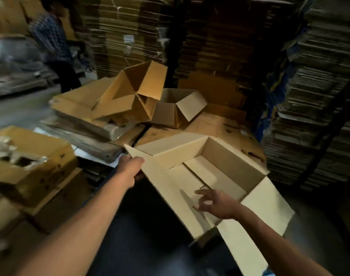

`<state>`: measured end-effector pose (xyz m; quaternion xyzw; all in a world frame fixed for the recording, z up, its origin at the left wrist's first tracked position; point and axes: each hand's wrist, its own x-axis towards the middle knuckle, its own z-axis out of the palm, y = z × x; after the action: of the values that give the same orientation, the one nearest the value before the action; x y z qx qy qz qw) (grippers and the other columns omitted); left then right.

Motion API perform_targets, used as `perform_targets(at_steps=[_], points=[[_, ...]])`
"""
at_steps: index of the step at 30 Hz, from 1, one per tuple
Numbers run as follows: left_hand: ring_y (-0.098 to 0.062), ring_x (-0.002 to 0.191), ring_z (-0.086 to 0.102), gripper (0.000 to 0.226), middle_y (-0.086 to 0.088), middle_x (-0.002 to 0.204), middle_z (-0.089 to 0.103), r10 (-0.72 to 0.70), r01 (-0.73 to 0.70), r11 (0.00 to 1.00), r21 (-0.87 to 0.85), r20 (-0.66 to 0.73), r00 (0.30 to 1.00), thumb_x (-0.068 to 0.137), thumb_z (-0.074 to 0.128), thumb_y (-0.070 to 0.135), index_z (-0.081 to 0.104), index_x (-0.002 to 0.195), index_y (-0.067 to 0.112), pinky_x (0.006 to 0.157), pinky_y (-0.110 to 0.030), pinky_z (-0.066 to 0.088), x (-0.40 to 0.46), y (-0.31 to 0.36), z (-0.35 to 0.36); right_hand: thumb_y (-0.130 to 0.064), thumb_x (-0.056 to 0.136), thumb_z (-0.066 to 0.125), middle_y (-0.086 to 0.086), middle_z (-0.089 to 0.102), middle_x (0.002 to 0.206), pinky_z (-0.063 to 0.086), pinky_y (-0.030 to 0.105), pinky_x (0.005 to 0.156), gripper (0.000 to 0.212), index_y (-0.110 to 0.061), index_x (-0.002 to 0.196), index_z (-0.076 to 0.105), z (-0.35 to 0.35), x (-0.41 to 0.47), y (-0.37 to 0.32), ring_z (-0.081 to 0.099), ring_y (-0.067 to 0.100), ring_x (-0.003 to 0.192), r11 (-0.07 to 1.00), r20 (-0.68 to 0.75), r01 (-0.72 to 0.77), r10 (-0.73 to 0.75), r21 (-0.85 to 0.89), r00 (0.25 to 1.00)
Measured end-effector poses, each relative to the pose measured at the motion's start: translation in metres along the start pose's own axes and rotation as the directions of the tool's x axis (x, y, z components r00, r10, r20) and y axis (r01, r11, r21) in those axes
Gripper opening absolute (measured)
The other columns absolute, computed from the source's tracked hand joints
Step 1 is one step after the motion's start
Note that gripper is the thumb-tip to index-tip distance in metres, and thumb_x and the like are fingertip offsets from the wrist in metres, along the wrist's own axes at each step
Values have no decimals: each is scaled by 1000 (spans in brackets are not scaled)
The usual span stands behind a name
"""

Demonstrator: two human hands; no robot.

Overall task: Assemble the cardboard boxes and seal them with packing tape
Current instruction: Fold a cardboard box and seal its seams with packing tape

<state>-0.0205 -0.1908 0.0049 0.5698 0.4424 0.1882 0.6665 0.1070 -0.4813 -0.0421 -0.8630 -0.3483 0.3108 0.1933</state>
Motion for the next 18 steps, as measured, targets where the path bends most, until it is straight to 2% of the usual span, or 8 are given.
perform_targets(at_steps=[4,6,8,10,12,13,15,18], points=[[-20,68,63,12,-10,87,67,1,-13,932,363,33,999,95,62,2,60,89,13,52,-28,48,-3,38,-41,-93,76,51,-9,66,133,47,27,102,91,-31,142,58,41,-48,-3,62,8,118,990,87,13,-1,-137,996],[-17,49,62,7,-10,78,63,23,-44,865,500,49,999,96,58,1,61,96,8,44,-24,45,-1,57,-51,-90,85,38,-7,74,110,49,28,92,73,-32,115,70,68,-63,-17,67,13,103,973,-3,99,-102,-209,995],[-20,55,65,13,-12,83,65,67,-90,784,615,60,996,95,57,6,60,107,7,45,-24,47,6,70,-49,-78,95,40,-3,71,93,47,26,83,56,-27,98,64,107,-69,-43,66,15,91,980,-79,156,-166,-123,983],[-26,79,69,18,-11,97,67,164,-157,659,736,63,984,93,62,21,60,108,11,60,-31,58,9,79,-38,-72,93,53,-11,73,100,49,25,95,51,-25,103,71,142,-74,-84,66,8,100,986,-112,164,-161,13,981],[-29,91,70,25,-9,101,70,269,-214,516,830,80,960,88,66,33,65,105,15,77,-38,63,7,80,-23,-43,92,74,-2,75,113,47,33,111,37,-16,117,74,177,-72,-115,66,12,106,948,-77,161,-145,274,986],[-31,96,69,26,-8,102,70,295,-228,470,853,91,951,88,65,35,66,106,16,81,-39,61,6,74,-15,-36,92,74,1,74,118,45,31,112,38,-14,123,72,185,-67,-128,65,9,106,949,-58,197,-188,248,980],[-32,103,67,25,-7,107,68,284,-251,404,880,140,948,90,61,32,64,111,20,82,-37,56,4,49,0,-51,94,67,-4,59,144,37,26,116,53,-27,141,59,197,-65,-150,56,8,125,928,51,118,-146,354,988],[-25,96,66,25,-1,109,69,176,-347,409,844,301,937,94,61,30,64,118,26,85,-38,56,0,-8,9,-72,91,57,-7,32,163,29,31,122,65,-47,149,43,199,-53,-142,34,17,148,991,78,-55,46,123,996]])
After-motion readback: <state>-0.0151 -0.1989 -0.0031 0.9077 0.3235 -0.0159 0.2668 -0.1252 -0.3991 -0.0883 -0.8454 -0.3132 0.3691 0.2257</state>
